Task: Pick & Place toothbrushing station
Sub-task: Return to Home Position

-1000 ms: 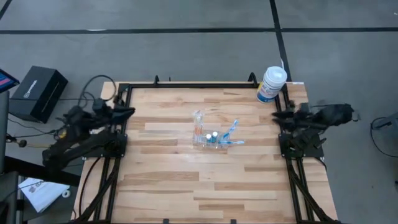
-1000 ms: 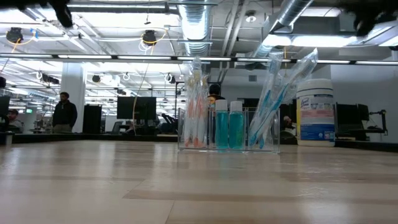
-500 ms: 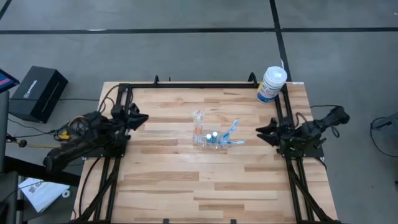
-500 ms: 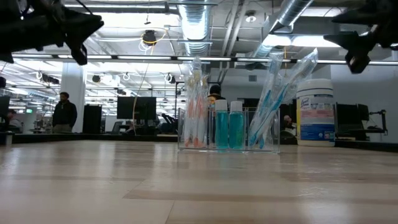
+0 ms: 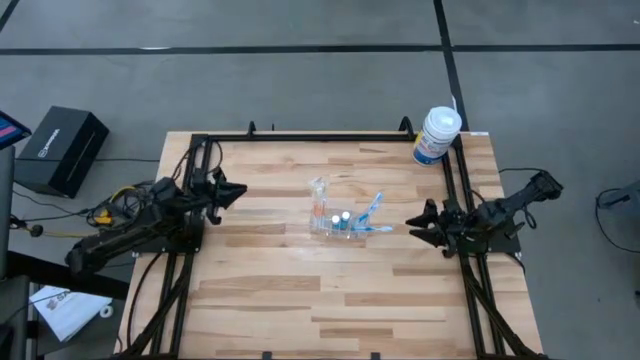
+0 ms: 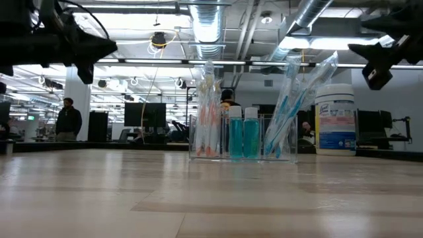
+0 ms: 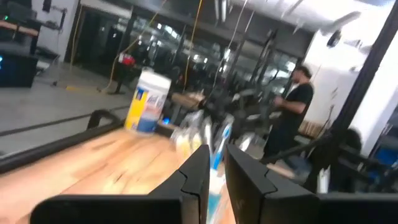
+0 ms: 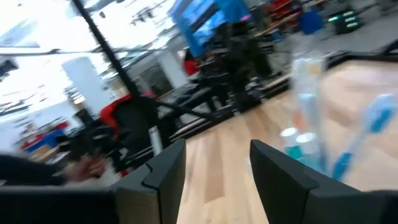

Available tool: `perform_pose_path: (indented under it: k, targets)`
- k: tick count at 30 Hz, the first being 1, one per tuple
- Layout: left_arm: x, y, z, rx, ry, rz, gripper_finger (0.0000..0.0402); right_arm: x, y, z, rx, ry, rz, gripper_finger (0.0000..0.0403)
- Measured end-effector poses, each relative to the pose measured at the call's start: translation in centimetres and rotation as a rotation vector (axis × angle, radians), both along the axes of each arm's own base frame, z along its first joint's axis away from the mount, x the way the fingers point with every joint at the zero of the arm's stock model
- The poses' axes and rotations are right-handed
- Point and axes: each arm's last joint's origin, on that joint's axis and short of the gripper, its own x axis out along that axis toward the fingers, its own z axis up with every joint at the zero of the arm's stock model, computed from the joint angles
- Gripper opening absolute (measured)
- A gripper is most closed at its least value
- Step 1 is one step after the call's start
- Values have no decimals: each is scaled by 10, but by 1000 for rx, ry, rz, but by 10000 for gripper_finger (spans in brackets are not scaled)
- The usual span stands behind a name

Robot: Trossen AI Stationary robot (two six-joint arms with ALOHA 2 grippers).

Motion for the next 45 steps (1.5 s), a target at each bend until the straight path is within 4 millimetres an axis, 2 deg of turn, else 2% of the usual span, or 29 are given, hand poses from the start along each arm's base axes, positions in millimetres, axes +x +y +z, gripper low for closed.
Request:
perform_pose_path:
  k: [3, 7, 11, 18, 28, 45]
  targets:
    - [3, 2, -5, 5, 57, 4, 43, 0, 3, -1, -23, 6, 102, 167]
    - [7, 4, -10, -77, 97, -6, 43, -1, 6, -3, -16, 25, 201, 166]
    - [10, 6, -14, -174, 126, -14, 43, -1, 6, -3, 25, 31, 215, 169]
    - [14, 7, -20, -211, 185, -20, 43, -1, 6, -5, 19, 44, 219, 167]
    - [8, -32, 0, -99, -8, -342, 43, -1, 7, -5, 18, 46, 223, 169]
    - [2, -62, 6, -87, -60, -661, 43, -1, 4, -4, 23, 35, 203, 166]
